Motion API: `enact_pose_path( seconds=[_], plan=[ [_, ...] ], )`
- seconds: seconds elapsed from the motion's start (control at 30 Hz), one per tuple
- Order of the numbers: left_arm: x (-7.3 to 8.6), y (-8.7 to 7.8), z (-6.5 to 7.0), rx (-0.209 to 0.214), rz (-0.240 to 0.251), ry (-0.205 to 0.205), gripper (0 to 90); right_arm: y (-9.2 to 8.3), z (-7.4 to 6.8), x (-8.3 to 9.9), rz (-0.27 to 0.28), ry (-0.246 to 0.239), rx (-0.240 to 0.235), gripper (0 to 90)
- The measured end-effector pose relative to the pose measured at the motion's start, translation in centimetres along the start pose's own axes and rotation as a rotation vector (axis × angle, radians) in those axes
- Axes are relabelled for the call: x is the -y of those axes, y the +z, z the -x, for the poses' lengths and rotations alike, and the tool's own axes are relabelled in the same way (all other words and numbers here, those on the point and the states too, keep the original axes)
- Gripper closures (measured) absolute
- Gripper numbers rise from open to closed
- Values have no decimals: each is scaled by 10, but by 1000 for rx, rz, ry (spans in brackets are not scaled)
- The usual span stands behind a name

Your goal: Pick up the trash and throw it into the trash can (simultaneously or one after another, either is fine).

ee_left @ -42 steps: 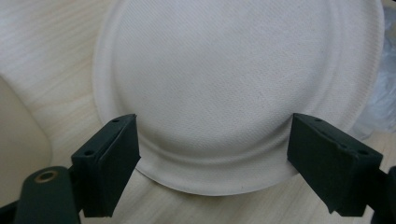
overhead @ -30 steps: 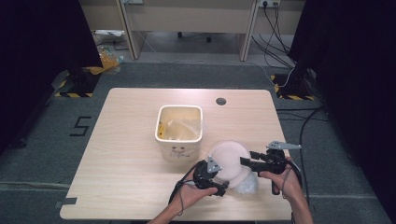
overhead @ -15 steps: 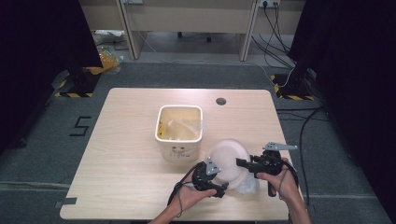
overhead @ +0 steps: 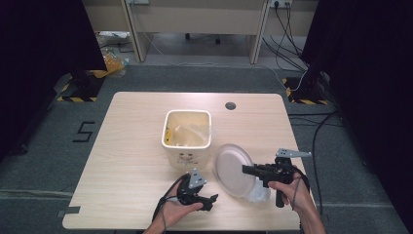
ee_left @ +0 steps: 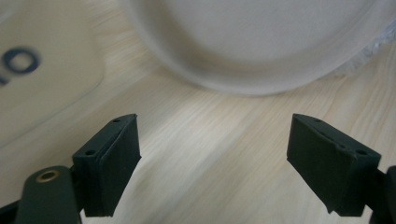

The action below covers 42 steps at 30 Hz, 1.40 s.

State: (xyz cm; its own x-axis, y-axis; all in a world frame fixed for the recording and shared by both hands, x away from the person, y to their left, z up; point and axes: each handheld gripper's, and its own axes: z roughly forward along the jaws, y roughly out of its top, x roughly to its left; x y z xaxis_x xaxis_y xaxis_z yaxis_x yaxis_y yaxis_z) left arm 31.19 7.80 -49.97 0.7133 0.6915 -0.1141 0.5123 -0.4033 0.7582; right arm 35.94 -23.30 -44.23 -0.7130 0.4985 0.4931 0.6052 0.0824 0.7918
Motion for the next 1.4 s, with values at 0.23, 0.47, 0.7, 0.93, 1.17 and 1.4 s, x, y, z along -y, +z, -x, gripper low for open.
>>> enact_pose_path(
  seconds=[0.23, 0.47, 0.7, 0.93, 1.17, 1.4],
  plan=[
    [20, -21, -20, -51, -1, -19, 166, -1, -8, -2, 22, 13, -60, 820],
    [35, -38, -35, -96, 4, -45, 165, -6, -16, -6, 42, 4, -87, 822],
    [48, -50, -51, -163, 3, -63, 163, -19, -21, -10, 76, -8, -94, 822],
    [54, -60, -64, -228, 1, -69, 162, -30, -25, -17, 108, -25, -87, 822],
    [60, -60, -69, -252, -16, -66, 160, -41, -27, -27, 151, -42, -76, 822],
    [64, -56, -69, -259, -32, -52, 155, -48, -32, -46, 190, -68, -69, 822]
  ],
)
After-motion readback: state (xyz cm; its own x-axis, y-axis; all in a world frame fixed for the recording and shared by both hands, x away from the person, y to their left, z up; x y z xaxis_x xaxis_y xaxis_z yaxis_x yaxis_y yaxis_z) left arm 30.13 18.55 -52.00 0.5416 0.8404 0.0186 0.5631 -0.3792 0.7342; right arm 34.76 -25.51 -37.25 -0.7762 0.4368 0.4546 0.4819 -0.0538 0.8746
